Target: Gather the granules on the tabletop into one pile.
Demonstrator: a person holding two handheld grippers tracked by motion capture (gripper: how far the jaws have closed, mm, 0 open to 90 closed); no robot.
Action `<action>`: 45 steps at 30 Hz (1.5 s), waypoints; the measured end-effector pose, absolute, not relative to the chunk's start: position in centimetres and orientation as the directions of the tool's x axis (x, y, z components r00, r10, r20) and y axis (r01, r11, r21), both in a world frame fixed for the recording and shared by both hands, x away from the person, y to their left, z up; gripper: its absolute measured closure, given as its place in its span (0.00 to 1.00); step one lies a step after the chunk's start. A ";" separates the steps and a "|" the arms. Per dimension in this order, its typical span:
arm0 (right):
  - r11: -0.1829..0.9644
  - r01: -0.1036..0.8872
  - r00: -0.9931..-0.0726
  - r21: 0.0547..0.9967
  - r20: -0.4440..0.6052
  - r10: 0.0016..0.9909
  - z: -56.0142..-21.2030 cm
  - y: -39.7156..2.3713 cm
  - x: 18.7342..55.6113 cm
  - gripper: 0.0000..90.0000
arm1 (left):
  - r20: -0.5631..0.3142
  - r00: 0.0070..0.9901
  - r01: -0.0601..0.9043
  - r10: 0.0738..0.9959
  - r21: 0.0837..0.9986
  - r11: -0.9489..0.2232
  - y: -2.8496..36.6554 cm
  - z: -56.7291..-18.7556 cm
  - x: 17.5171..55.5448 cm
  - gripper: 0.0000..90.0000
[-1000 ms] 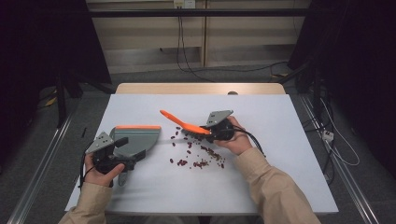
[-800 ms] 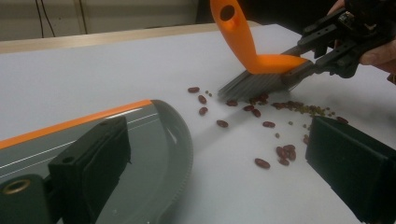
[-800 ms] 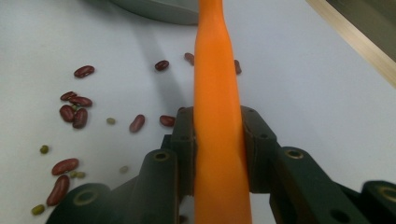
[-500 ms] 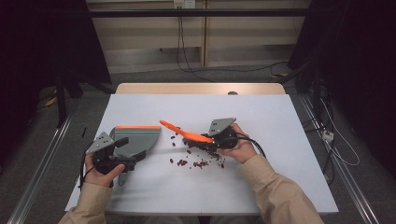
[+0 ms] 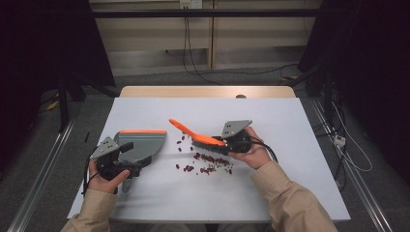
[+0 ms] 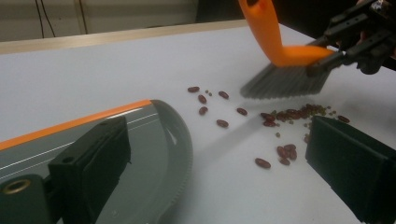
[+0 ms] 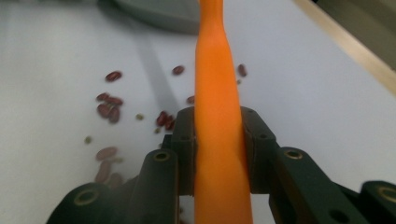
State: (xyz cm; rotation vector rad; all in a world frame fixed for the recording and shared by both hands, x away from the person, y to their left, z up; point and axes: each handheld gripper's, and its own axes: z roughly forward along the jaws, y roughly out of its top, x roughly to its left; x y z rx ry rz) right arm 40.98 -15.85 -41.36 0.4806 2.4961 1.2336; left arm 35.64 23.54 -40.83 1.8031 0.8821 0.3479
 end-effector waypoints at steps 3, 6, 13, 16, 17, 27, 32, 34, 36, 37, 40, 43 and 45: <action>0.534 0.169 -0.879 0.828 -0.119 0.462 -40.9 -16.0 42.3 0.79 | -0.168 0.687 0.404 0.707 0.897 -0.180 23.4 -40.9 35.7 0.07; 0.531 0.174 -0.874 0.829 -0.118 0.472 -40.9 -15.3 44.0 0.79 | -0.169 0.688 0.409 0.706 0.894 -0.183 23.4 -41.0 35.8 0.07; 0.562 0.152 -0.872 0.813 -0.156 0.463 -41.9 -12.0 47.9 0.79 | -0.176 0.680 0.411 0.711 0.896 -0.172 23.7 -41.0 35.8 0.07; 0.571 0.138 -0.875 0.809 -0.170 0.453 -42.2 -11.0 48.9 0.79 | -0.178 0.678 0.414 0.713 0.894 -0.171 24.0 -41.0 35.8 0.07; 0.579 0.129 -0.878 0.805 -0.179 0.443 -42.4 -10.8 49.2 0.79 | -0.177 0.677 0.414 0.715 0.894 -0.170 24.1 -41.0 35.8 0.07; 0.623 0.108 -0.910 0.775 -0.176 0.376 -43.1 -9.4 49.7 0.79 | -0.186 0.667 0.417 0.721 0.896 -0.155 24.5 -41.0 35.9 0.07; 0.639 0.099 -0.929 0.763 -0.158 0.333 -42.8 -9.8 48.9 0.79 | -0.188 0.667 0.417 0.721 0.896 -0.152 24.5 -41.0 35.9 0.07; 0.647 0.091 -0.936 0.757 -0.157 0.316 -42.7 -9.9 48.5 0.79 | -0.190 0.665 0.416 0.722 0.898 -0.146 24.5 -41.0 35.9 0.07; 0.655 0.081 -0.939 0.751 -0.162 0.302 -42.6 -9.9 48.1 0.79 | -0.190 0.665 0.415 0.722 0.898 -0.147 24.5 -41.0 35.9 0.07; 0.659 0.075 -0.943 0.748 -0.162 0.292 -42.6 -9.9 47.8 0.79 | -0.189 0.664 0.417 0.723 0.897 -0.149 24.5 -41.0 35.8 0.07; 0.665 0.063 -0.949 0.744 -0.161 0.270 -42.5 -10.1 47.0 0.79 | -0.189 0.666 0.417 0.722 0.896 -0.150 24.5 -40.9 35.8 0.07; 0.664 0.057 -0.953 0.745 -0.157 0.258 -42.5 -10.4 46.3 0.79 | -0.183 0.668 0.414 0.721 0.897 -0.156 24.4 -41.0 35.8 0.07; 0.661 0.054 -0.955 0.749 -0.154 0.252 -42.5 -10.7 45.7 0.79 | -0.185 0.668 0.416 0.720 0.896 -0.156 24.4 -41.0 35.8 0.07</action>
